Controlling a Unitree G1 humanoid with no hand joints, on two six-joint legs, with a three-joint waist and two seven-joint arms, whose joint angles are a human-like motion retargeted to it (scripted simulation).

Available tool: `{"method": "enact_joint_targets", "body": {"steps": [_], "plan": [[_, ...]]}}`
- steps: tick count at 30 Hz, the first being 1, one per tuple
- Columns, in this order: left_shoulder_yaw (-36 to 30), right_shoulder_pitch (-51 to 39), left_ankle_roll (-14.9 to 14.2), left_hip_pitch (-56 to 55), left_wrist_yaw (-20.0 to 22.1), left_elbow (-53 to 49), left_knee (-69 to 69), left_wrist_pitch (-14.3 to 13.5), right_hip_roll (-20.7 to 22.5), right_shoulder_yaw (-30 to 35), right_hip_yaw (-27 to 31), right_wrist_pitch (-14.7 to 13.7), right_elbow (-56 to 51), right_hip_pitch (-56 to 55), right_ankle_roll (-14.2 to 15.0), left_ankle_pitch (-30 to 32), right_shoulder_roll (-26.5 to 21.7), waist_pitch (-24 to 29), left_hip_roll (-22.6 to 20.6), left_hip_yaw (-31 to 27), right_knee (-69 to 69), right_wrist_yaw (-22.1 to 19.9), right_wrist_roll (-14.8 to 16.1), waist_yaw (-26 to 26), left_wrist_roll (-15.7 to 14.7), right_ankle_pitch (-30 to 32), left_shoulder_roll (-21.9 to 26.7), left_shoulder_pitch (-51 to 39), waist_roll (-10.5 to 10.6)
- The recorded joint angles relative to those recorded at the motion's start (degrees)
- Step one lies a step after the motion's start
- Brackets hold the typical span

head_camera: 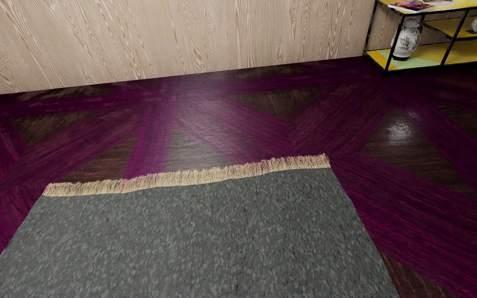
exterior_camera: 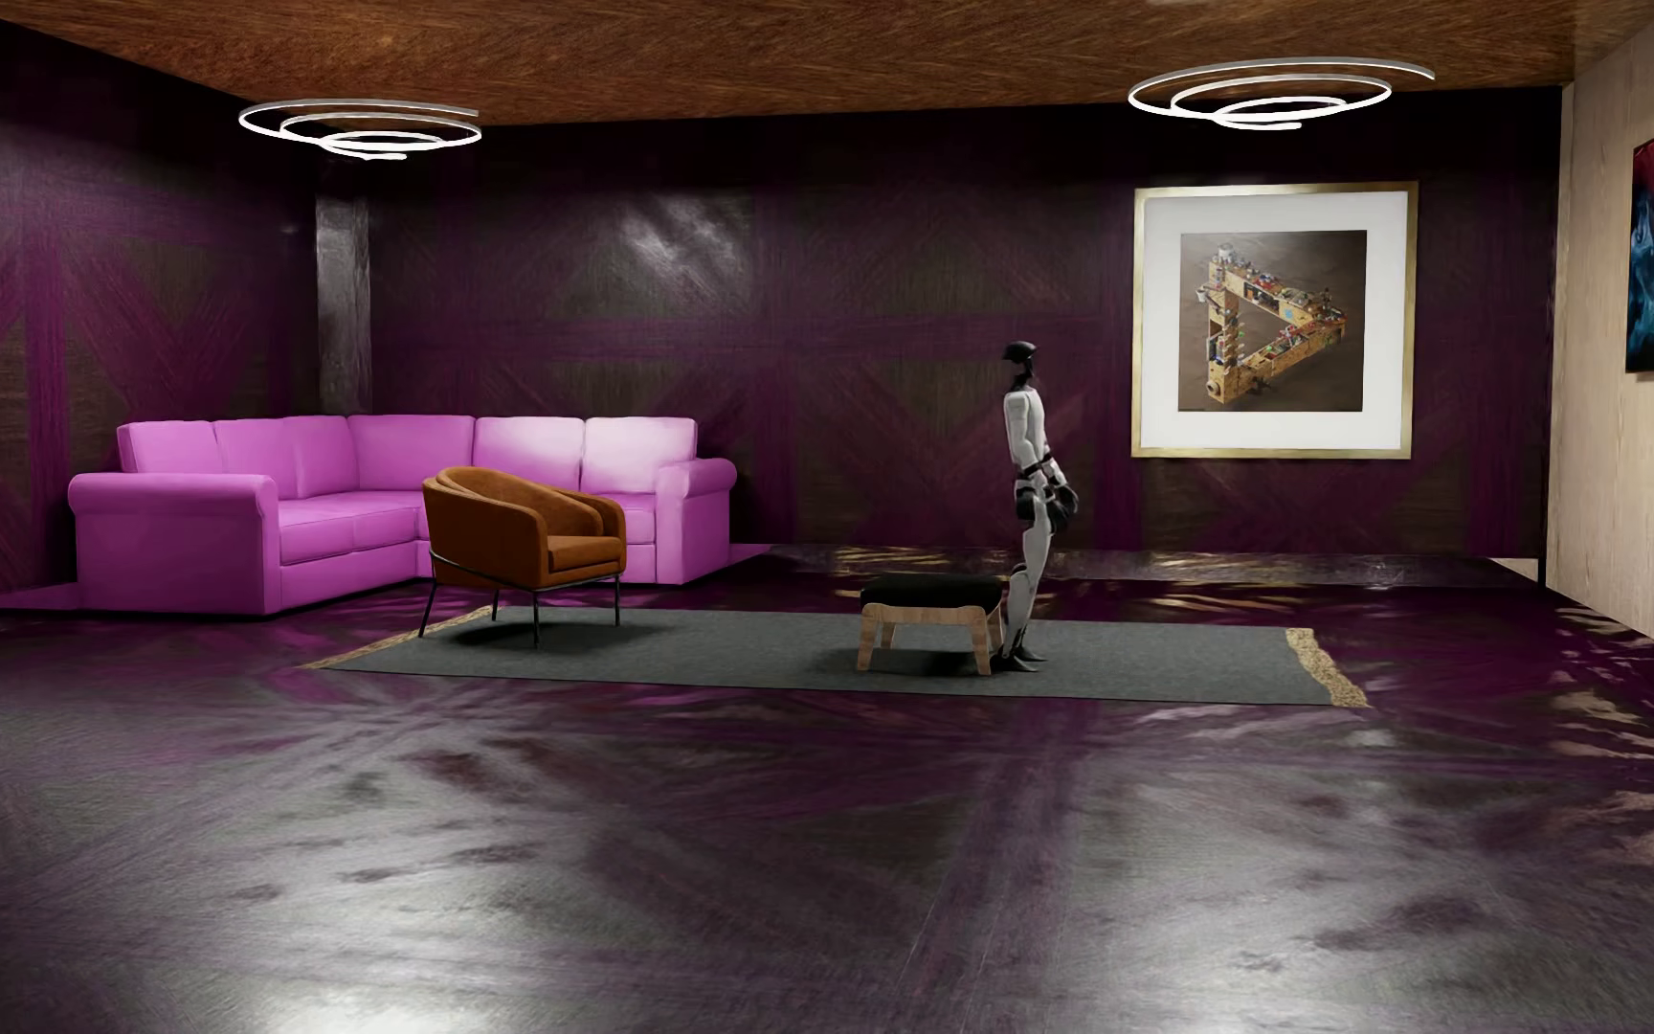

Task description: Sit down on the chair

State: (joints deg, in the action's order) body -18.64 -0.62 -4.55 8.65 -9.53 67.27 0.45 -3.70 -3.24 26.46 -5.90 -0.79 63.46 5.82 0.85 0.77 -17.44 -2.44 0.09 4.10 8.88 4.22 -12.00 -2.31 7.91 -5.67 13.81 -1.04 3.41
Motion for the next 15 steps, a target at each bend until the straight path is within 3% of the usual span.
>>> {"method": "enact_joint_targets", "body": {"steps": [4,8,12,14,15], "plan": [[-2.50,-2.53,0.23,-1.99,-3.16,-3.22,3.33,1.97,0.48,2.36,0.08,0.51,-3.30,-0.84,-0.75,-0.09,0.18,3.22,0.21,-0.37,1.45,3.29,0.56,0.02,-1.87,0.40,-0.56,-2.31,-0.11],[-7.66,-8.18,0.53,-8.32,-4.12,-7.98,11.61,2.79,0.47,7.91,1.37,-0.33,-7.55,-6.33,-1.30,-1.24,-2.13,7.97,0.70,-0.88,8.34,8.24,-1.89,0.52,0.34,-0.41,0.23,-7.42,-0.24],[-13.20,-16.04,-1.18,-19.86,-3.82,-13.22,23.41,1.75,-0.18,14.19,2.71,-1.72,-13.17,-15.98,0.08,-2.89,-4.27,15.68,2.67,-1.58,17.50,9.95,-3.61,0.60,0.87,-1.20,2.92,-15.49,-0.31],[-15.93,-20.69,-2.09,-24.69,-0.51,-15.54,27.14,1.49,-0.85,19.78,3.10,-2.13,-15.76,-20.87,0.49,-3.04,-5.19,20.43,3.31,-1.77,21.84,7.97,-4.87,0.56,0.60,-2.90,4.18,-19.41,-0.45],[-17.28,-24.35,-2.21,-27.70,-0.82,-15.77,29.69,-3.11,-1.51,19.23,4.68,-6.79,-15.91,-23.50,0.45,-3.74,-6.04,23.45,2.99,-2.58,24.67,10.68,-4.68,0.58,1.15,-6.23,4.64,-21.47,-1.02]]}}
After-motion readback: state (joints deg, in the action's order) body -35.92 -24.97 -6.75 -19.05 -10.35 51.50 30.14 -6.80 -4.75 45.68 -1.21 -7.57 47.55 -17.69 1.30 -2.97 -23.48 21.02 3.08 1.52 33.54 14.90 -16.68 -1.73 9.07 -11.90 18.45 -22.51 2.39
